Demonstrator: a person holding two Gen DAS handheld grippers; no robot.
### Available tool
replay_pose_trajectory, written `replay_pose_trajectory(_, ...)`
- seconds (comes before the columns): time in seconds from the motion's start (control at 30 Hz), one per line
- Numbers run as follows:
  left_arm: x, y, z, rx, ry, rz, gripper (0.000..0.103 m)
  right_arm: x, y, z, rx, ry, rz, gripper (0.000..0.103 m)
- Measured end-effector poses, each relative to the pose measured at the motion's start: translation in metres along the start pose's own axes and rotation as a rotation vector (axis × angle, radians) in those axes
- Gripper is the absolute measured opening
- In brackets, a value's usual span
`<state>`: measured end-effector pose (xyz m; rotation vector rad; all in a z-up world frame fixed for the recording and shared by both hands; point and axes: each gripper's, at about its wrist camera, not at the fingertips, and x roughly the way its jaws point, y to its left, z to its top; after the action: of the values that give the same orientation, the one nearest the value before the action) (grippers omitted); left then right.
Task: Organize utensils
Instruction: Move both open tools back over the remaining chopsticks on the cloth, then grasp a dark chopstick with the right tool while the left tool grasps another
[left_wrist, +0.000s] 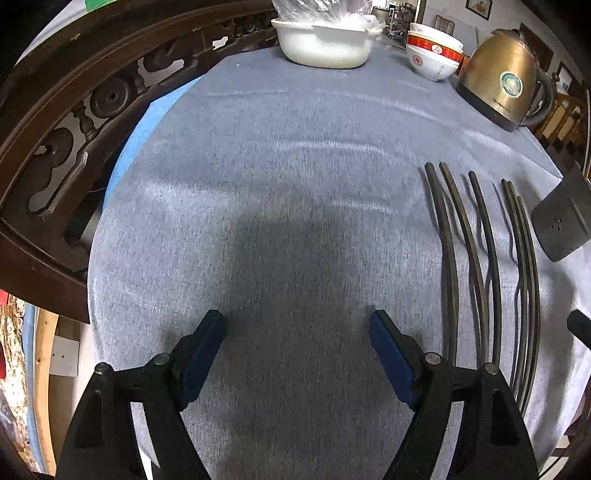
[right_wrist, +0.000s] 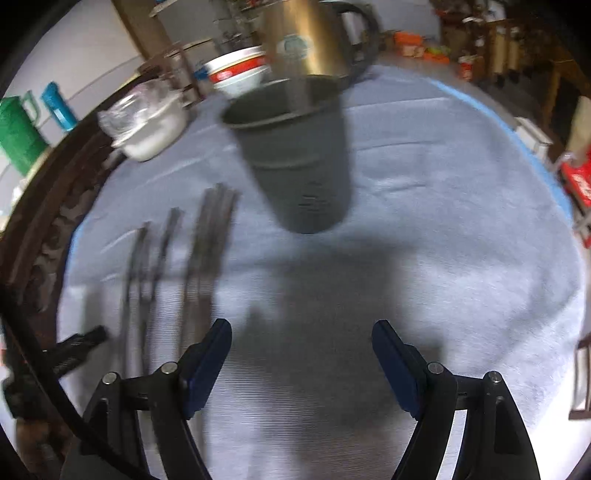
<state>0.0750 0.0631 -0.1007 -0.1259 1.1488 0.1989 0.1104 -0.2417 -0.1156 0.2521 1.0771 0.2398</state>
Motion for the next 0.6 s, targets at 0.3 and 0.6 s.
replay_pose_trajectory(0.3,-0.004,0.0,-0.009,0.013,0.011,-0.007,0.086,0.035,0.02,0.028,0.01,0.138,0.025,0.04)
replay_pose_trajectory(0.6,-0.003,0.002,-0.005,0.025,0.023,-0.013,0.087,0.06,0.039,0.041,0.002,0.218,0.006,0.01)
